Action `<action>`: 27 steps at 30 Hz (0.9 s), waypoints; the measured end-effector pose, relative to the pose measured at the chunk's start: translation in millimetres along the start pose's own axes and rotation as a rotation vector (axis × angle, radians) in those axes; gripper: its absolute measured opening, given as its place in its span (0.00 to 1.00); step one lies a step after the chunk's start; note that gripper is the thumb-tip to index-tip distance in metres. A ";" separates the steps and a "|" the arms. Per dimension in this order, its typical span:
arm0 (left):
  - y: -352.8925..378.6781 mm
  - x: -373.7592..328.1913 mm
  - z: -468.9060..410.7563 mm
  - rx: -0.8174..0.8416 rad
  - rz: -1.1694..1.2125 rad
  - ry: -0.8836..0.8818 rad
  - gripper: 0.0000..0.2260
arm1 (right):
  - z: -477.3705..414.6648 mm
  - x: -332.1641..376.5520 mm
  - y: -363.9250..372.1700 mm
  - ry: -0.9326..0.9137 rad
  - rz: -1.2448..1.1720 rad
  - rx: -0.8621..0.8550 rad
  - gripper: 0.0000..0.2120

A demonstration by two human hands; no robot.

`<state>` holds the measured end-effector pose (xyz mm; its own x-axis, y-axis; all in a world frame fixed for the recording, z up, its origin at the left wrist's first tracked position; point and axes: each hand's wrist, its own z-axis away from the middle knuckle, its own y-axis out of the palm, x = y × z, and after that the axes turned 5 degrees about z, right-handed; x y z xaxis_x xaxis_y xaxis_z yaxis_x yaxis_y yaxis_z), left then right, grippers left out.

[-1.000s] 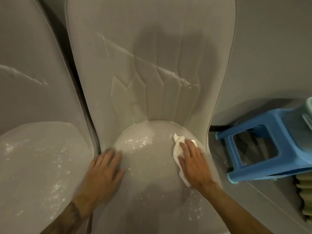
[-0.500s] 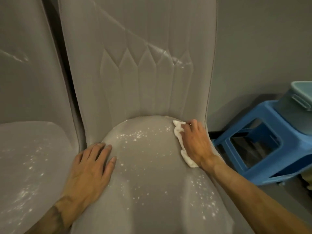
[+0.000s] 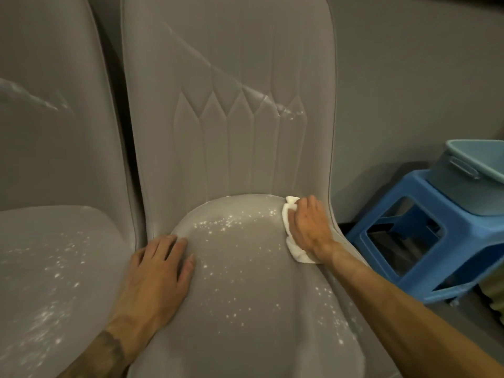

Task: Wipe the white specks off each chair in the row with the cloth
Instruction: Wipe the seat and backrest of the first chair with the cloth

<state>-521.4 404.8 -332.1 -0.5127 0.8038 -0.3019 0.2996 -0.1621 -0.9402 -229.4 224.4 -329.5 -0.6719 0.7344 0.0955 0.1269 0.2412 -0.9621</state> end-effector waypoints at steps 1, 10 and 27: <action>-0.2 1.0 -0.4 0.000 0.001 0.000 0.30 | 1.8 6.1 0.0 -0.048 0.036 -0.043 0.19; 2.0 3.7 -2.7 -0.012 0.017 0.005 0.28 | 7.2 -5.7 2.3 0.003 0.041 -0.070 0.23; 9.5 9.3 -1.3 -0.069 0.000 0.046 0.26 | 7.2 43.5 9.2 -0.152 0.022 -0.086 0.23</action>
<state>-522.3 411.5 -343.7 -0.4755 0.8295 -0.2929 0.3548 -0.1238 -0.9267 -262.6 254.0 -336.0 -0.7703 0.6371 0.0286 0.2005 0.2846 -0.9375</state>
